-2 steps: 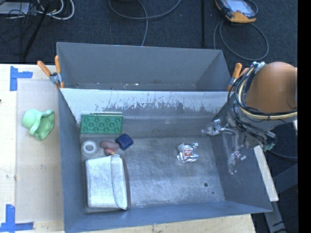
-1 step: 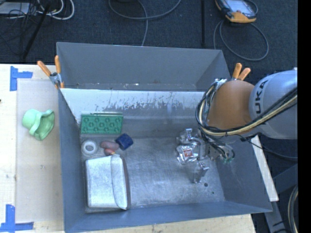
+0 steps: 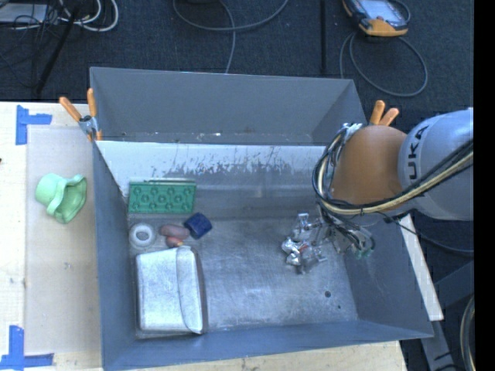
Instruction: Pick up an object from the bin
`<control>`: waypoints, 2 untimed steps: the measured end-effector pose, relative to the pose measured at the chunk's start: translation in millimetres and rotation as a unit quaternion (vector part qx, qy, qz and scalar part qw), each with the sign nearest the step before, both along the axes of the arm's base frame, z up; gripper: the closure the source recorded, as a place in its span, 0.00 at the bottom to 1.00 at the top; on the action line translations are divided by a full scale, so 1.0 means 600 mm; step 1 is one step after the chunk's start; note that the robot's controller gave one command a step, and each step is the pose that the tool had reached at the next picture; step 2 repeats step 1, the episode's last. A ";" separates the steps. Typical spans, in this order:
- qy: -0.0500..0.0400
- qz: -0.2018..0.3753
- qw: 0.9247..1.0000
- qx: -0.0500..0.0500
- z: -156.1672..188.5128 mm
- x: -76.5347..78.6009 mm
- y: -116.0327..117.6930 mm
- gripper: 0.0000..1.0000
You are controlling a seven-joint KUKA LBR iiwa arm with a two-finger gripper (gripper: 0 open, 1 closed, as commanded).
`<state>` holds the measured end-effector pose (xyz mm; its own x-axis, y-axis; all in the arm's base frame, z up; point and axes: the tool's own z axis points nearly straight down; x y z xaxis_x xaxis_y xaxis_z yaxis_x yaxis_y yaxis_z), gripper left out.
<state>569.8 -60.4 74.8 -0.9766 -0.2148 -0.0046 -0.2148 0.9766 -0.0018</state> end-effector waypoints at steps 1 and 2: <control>-0.003 -0.008 1.000 0.000 0.232 0.025 0.005 1.00; -0.003 -0.008 1.000 0.000 0.232 0.025 0.005 1.00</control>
Offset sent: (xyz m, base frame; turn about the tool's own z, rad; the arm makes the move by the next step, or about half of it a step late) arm 0.0127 0.0028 0.1347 0.0188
